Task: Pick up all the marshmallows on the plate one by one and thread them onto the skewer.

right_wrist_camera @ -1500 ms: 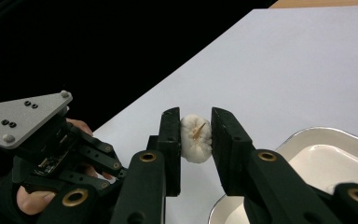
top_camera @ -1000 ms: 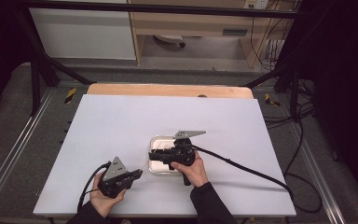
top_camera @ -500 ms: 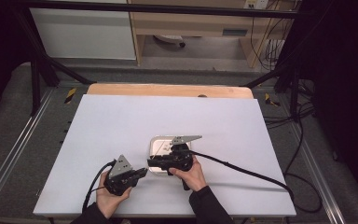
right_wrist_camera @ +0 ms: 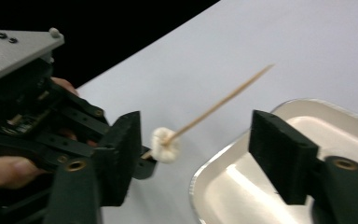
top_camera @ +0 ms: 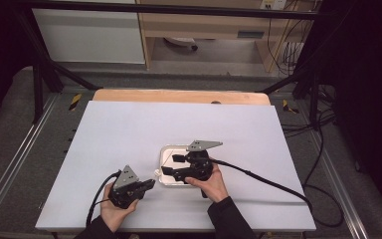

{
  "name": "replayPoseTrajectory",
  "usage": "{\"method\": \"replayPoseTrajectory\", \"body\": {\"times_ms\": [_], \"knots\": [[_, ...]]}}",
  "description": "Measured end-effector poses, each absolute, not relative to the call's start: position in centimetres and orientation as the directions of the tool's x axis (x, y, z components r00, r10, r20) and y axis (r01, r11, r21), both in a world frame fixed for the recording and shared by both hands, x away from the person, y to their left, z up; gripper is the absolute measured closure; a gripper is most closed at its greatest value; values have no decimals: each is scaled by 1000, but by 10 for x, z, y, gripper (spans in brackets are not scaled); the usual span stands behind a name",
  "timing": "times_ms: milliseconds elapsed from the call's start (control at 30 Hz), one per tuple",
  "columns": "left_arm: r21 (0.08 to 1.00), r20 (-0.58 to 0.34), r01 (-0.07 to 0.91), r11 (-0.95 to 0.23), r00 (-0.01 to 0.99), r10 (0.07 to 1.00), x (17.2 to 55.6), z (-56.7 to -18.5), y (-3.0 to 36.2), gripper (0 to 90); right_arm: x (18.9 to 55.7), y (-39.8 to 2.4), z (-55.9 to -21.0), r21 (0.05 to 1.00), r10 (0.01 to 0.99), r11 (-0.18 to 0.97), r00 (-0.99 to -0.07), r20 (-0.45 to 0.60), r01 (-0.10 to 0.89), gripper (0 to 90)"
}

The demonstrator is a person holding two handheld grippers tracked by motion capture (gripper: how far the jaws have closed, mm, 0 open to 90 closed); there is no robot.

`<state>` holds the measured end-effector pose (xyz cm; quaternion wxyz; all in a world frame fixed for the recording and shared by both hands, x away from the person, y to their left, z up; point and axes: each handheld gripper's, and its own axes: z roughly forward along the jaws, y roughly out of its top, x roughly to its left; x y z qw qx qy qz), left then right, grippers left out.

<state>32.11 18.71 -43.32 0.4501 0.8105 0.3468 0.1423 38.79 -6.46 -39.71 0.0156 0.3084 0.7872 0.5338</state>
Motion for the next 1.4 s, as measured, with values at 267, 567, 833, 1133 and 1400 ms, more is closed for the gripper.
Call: {"method": "replayPoseTrajectory", "body": {"times_ms": [267, 567, 833, 1133, 1400], "knots": [[827, -89, 440, -348, 715, 693, 320, -433, 194, 885, 389, -81, -396, 835, 579, 323, -791, 198, 446, 114], [823, -89, 444, -353, 716, 692, 319, -433, 196, 884, 391, -101, -409, 779, 629, 410, -765, 137, 475, 85], [821, -88, 444, -359, 720, 688, 319, -434, 196, 884, 392, -109, -423, 740, 641, 461, -761, 103, 489, 139], [820, -89, 444, -362, 723, 685, 319, -434, 196, 884, 394, -107, -434, 698, 619, 521, -781, 87, 491, 286], [818, -88, 444, -365, 724, 684, 319, -434, 196, 884, 396, -105, -440, 679, 622, 535, -779, 86, 502, 418]]}}
